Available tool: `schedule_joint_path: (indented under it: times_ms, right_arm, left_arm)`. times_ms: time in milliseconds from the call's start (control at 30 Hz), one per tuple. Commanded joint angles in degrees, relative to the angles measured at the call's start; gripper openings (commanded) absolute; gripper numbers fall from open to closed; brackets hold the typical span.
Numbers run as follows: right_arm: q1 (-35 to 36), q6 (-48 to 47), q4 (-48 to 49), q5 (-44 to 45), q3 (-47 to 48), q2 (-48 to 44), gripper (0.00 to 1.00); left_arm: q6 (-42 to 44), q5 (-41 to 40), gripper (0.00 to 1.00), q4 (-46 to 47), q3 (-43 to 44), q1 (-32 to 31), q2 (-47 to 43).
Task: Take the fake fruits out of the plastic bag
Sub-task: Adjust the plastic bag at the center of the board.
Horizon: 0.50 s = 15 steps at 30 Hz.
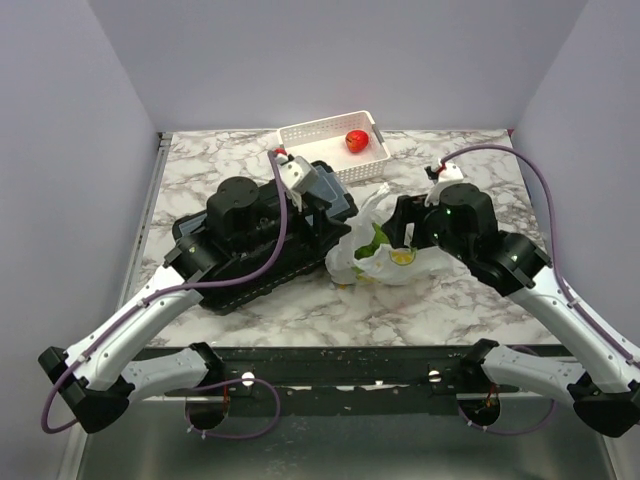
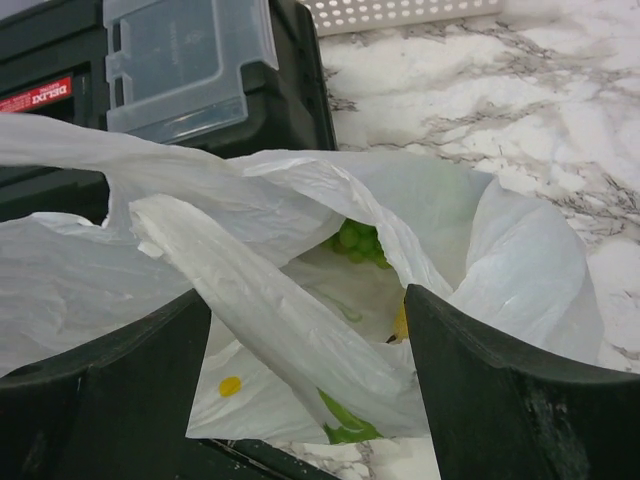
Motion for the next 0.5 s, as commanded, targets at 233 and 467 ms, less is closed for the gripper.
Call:
schedule_joint_path:
  times_ms: [233,467]
  right_arm:
    - [-0.18,-7.18,3.50,4.13,4.86,4.93,0.86]
    - [-0.16,-7.00,7.47,-0.72,1.58,2.66,0.80]
  left_arm:
    - [3.07,-7.18,0.81,-12.95,19.20,-5.39,12.47]
    - [3.37,-10.16,0.89,-10.24,21.88,-8.09,15.35]
